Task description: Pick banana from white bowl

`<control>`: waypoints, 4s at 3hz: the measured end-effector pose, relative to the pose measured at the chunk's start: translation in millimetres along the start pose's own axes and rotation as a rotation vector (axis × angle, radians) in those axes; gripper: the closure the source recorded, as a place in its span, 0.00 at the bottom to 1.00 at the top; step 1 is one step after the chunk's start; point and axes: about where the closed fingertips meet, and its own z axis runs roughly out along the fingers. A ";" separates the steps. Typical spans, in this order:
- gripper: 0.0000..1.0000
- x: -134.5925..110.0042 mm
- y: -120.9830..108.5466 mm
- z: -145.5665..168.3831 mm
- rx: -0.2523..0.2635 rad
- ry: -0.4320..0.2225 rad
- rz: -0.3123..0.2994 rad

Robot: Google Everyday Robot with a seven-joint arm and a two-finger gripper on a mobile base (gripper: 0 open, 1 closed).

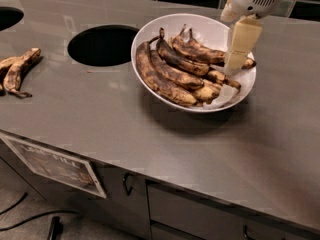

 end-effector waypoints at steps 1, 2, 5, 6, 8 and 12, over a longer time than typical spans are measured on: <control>0.13 -3.9 -4.6 7.1 -0.011 0.003 -0.009; 0.14 -11.4 -9.9 14.7 -0.021 0.005 -0.026; 0.28 -12.9 -14.0 31.8 -0.047 0.012 -0.026; 0.29 -8.0 -14.2 37.3 -0.057 0.015 -0.013; 0.30 -6.0 -15.5 42.9 -0.065 0.019 -0.012; 0.41 -6.0 -21.7 56.1 -0.082 0.037 -0.020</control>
Offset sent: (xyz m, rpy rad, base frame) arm 0.0026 0.0111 -0.0193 -0.0503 0.1093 0.0484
